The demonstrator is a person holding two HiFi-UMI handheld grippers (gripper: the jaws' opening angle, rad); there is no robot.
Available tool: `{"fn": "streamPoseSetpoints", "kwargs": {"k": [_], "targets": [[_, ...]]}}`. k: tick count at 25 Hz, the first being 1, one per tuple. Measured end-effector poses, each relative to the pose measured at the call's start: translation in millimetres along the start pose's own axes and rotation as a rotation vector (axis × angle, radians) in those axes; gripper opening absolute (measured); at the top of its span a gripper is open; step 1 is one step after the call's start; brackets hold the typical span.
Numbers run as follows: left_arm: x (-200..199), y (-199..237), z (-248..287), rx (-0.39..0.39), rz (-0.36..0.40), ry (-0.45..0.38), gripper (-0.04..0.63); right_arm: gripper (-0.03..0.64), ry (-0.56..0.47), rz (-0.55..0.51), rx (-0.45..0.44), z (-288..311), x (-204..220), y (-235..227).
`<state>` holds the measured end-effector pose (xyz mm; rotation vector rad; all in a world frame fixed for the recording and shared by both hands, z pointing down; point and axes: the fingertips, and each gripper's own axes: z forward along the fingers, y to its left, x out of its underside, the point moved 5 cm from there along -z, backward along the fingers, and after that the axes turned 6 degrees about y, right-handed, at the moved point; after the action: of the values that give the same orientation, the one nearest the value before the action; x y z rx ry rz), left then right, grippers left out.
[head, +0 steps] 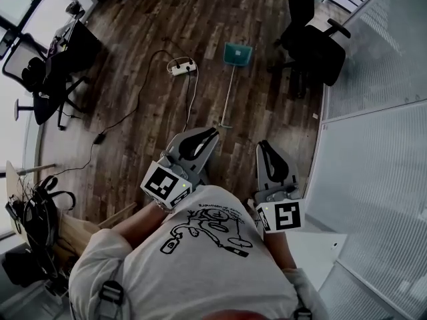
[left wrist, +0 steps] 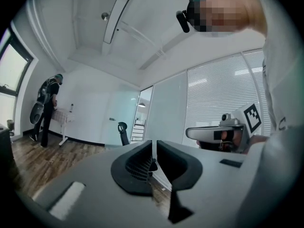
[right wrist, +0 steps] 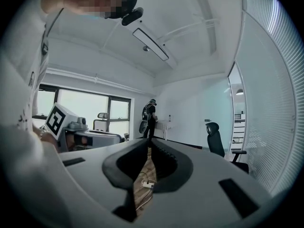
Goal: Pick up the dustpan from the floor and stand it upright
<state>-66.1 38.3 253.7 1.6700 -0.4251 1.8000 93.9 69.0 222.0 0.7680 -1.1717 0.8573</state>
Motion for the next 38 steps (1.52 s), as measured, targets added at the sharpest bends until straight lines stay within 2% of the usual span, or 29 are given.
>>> {"fn": "streamPoseSetpoints", "kwargs": {"k": [10, 19, 28, 38], "targets": [[-29, 105, 36, 0.001, 0.003, -0.005, 0.026, 0.020, -0.003, -0.013, -0.006, 112, -29, -16], [-30, 159, 52, 0.002, -0.009, 0.002, 0.026, 0.020, 0.010, -0.001, -0.005, 167, -30, -18], [-25, 160, 80, 0.014, -0.030, 0.026, 0.026, 0.020, 0.043, 0.026, -0.001, 176, -16, -43], [-23, 148, 124, -0.019, -0.067, 0.035, 0.026, 0.020, 0.072, 0.025, -0.024, 174, -7, -93]]}}
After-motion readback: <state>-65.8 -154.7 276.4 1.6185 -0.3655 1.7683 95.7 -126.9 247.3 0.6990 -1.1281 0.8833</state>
